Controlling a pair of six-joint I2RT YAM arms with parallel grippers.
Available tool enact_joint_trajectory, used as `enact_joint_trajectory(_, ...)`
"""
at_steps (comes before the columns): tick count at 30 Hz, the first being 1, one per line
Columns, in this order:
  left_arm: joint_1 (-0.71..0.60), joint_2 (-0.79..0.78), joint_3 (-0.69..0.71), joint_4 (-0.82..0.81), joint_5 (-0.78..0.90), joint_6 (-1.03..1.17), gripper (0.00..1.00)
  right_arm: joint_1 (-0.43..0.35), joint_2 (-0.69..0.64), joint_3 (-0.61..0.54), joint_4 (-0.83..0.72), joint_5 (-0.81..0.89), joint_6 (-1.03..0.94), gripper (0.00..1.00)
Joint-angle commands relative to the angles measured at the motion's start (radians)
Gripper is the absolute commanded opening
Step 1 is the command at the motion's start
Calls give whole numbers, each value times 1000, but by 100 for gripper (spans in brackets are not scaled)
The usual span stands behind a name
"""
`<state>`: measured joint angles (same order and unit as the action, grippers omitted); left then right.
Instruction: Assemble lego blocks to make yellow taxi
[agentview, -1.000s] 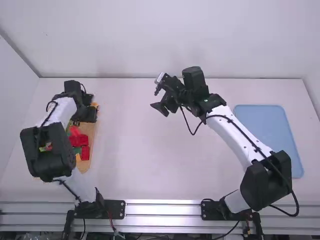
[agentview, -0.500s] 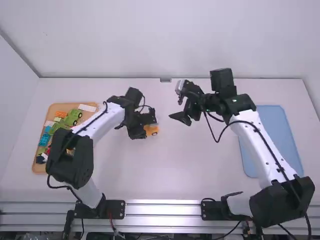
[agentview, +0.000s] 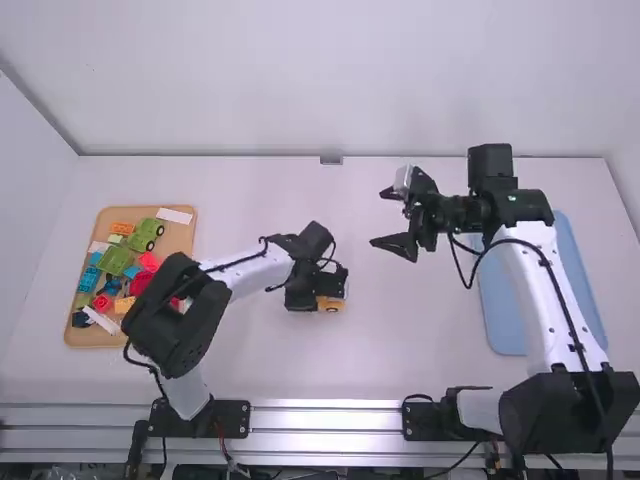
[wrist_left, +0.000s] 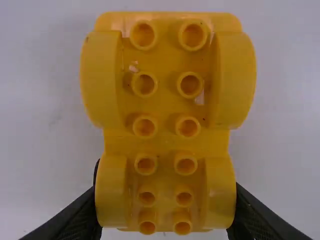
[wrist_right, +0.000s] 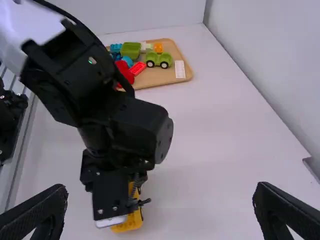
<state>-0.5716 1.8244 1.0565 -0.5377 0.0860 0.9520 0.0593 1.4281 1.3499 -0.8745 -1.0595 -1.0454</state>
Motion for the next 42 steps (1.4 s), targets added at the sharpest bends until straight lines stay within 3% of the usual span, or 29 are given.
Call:
enact_joint_trajectory(1,8,27,-8,-4,-41,-68,45,13,-22,19,5,-37,-37,99)
enact_joint_trajectory(6,8,55,-15,23,-28,-39,55,39,-22,-2,47,-12,-32,99)
enact_joint_trajectory(8,12,55,-16,31,-55,-38,83,41,-21,-5,66,-5,-1,99)
enact_joint_trajectory(10,13,53,-14,43,-87,-45,99,39,-22,-5,72,-3,1,99)
enact_joint_trajectory(15,18,12,49,-37,-113,-47,99,62,-22,-5,114,-17,5,99)
enact_joint_trajectory(18,72,-86,108,-118,-80,-45,99,102,-21,-6,196,20,94,99)
enact_joint_trajectory(23,203,-233,115,-124,-16,-66,99,165,-5,-18,314,99,188,99)
enact_joint_trajectory(34,734,-550,115,-54,-19,-738,99,303,53,-22,534,181,398,99)
enact_joint_trajectory(35,792,-571,113,-56,-61,-882,99,324,76,-22,580,206,441,99)
enact_joint_trajectory(42,966,-618,53,-63,-318,-1217,99,377,193,-22,780,230,553,99)
